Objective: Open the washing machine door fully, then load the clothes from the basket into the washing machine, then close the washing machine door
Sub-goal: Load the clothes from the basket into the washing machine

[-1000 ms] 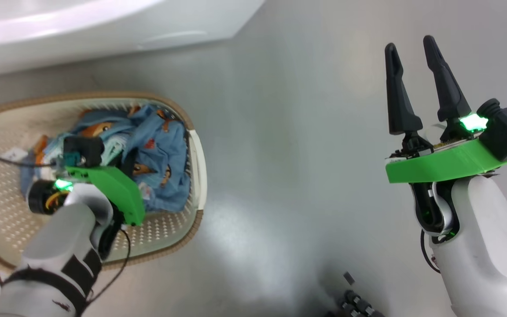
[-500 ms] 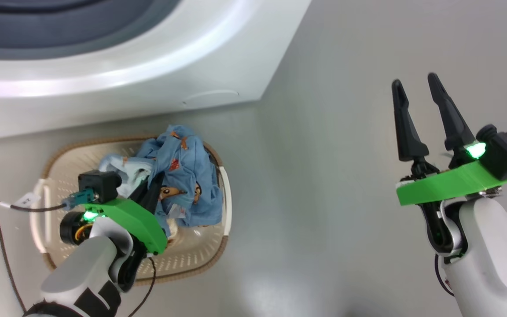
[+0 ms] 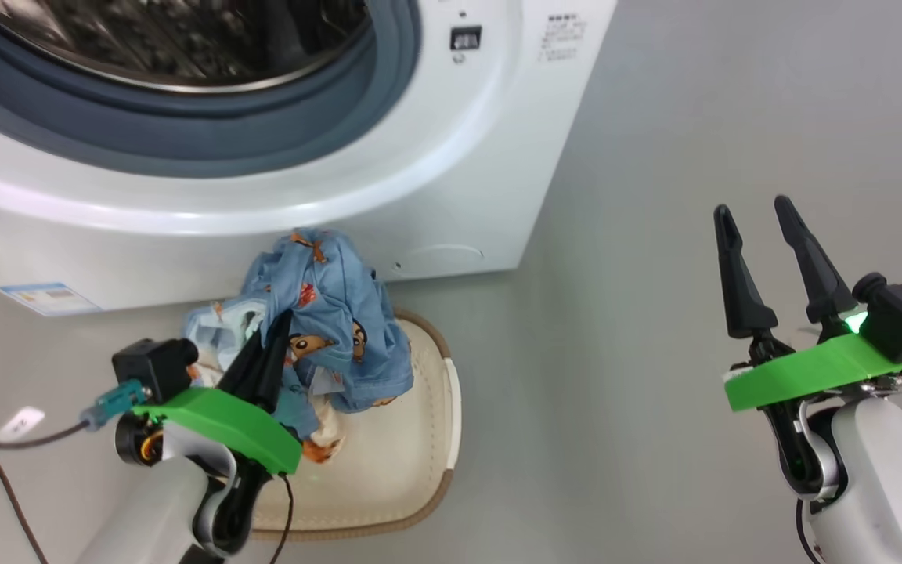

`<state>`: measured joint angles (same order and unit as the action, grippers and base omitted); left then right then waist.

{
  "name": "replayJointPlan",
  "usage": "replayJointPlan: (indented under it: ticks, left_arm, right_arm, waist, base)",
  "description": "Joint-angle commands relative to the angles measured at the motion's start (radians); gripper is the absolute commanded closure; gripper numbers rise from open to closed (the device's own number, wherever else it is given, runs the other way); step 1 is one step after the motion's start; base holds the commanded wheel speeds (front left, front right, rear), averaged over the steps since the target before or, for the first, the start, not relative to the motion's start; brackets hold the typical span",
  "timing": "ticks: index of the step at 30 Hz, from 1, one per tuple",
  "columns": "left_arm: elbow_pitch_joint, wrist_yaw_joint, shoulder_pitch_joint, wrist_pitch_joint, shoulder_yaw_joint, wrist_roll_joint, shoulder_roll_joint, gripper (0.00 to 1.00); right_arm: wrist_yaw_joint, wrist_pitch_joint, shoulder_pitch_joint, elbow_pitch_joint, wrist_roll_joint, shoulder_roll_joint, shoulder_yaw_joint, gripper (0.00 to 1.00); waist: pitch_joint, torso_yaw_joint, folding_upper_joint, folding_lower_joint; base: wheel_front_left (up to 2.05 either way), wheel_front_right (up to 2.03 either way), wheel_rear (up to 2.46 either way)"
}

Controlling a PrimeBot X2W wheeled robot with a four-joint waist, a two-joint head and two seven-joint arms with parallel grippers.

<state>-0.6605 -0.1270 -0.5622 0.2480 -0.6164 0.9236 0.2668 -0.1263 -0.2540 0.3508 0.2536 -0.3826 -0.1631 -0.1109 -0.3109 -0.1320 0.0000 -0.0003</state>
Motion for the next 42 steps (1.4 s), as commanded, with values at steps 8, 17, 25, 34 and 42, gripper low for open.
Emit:
replayJointPlan:
  ticks: [8, 17, 25, 34, 42]
  left_arm:
    - [0.157, 0.019, 0.092, 0.014, 0.160, -0.111, -0.001, 1.00]
    - [0.307, 0.072, 0.189, 0.014, 0.245, -0.199, -0.014, 1.00]
    - [0.367, 0.111, 0.231, 0.014, 0.256, -0.243, -0.014, 1.00]
    - [0.370, 0.123, 0.204, 0.008, 0.252, -0.259, 0.001, 1.00]
    - [0.316, 0.121, 0.094, -0.006, 0.261, -0.267, 0.015, 1.00]
  right_arm:
    - [-0.004, -0.008, -0.054, -0.005, -0.025, -0.026, -0.015, 0.00]
    - [-0.004, -0.008, -0.097, 0.001, -0.038, -0.049, -0.010, 0.00]
    - [-0.004, -0.008, -0.114, -0.003, -0.039, -0.059, -0.005, 0.00]
    - [-0.004, -0.008, -0.110, -0.002, -0.037, -0.063, -0.007, 0.00]
    - [-0.004, -0.008, -0.097, 0.000, -0.038, -0.063, -0.024, 0.00]
  waist:
    - [0.136, 0.062, 0.0000, 0.0003]
    - [0.206, 0.071, 0.0000, 0.0003]
    - [0.217, 0.071, 0.0000, 0.0003]
    - [0.207, 0.069, 0.0000, 0.0003]
    - [0.191, 0.039, 0.0000, 0.0003]
  base:
    - [0.00, 0.00, 0.00]
    - [0.00, 0.00, 0.00]
    - [0.00, 0.00, 0.00]
    - [0.00, 0.00, 0.00]
    - [0.00, 0.00, 0.00]
